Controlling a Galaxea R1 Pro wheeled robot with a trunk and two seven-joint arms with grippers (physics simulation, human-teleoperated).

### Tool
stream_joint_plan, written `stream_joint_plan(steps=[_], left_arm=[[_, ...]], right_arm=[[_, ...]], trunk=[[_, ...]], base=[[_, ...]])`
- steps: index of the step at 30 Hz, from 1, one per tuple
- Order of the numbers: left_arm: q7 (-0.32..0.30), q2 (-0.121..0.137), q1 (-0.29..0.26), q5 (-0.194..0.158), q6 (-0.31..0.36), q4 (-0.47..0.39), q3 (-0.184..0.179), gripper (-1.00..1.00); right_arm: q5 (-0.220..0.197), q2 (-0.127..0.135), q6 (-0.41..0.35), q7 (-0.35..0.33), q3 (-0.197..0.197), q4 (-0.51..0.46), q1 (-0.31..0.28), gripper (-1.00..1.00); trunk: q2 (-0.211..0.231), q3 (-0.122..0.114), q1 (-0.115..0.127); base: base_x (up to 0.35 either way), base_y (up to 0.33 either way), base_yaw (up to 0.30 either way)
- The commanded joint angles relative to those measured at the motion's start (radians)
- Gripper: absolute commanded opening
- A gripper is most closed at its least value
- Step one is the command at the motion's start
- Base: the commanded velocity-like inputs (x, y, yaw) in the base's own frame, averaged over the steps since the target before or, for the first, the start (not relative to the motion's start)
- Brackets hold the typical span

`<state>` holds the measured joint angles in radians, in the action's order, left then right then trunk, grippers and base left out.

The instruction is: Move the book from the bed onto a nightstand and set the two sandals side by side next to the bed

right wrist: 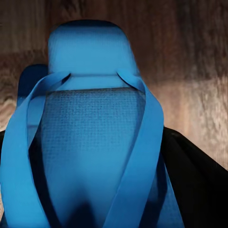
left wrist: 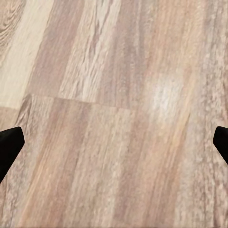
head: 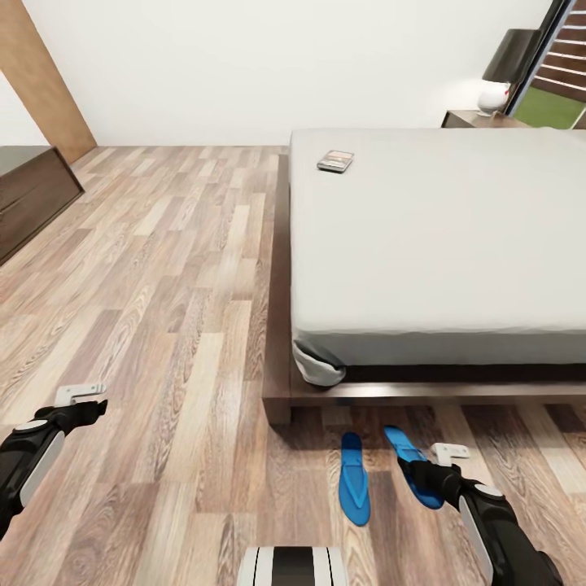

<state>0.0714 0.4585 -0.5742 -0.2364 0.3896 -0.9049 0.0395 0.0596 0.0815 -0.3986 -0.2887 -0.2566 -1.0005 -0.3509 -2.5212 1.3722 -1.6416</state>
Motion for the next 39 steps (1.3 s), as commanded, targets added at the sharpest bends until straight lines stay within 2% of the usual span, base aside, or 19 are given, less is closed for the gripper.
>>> stream_joint_plan(steps=[1, 10, 39], left_arm=[[0.007, 0.0, 0.0, -0.011, 0.005, -0.001, -0.001, 1.0], [0.007, 0.0, 0.0, -0.011, 0.003, -0.003, -0.002, 1.0], [0.008, 0.0, 0.001, -0.011, -0.001, -0.005, -0.003, 1.0]], right_arm=[[0.006, -0.001, -0.005, -0.007, -0.003, -0.002, 0.0, -1.0], [0.008, -0.002, -0.005, -0.007, -0.003, -0.001, 0.0, -1.0], [0.009, -0.003, -0.005, -0.007, -0.001, 0.006, 0.0, -1.0]], trunk=[[0.0, 0.001, 0.0], [0.0, 0.001, 0.0], [0.0, 0.001, 0.0]], base=[[0.006, 0.079, 0.0], [0.026, 0.092, 0.0], [0.012, 0.006, 0.0]])
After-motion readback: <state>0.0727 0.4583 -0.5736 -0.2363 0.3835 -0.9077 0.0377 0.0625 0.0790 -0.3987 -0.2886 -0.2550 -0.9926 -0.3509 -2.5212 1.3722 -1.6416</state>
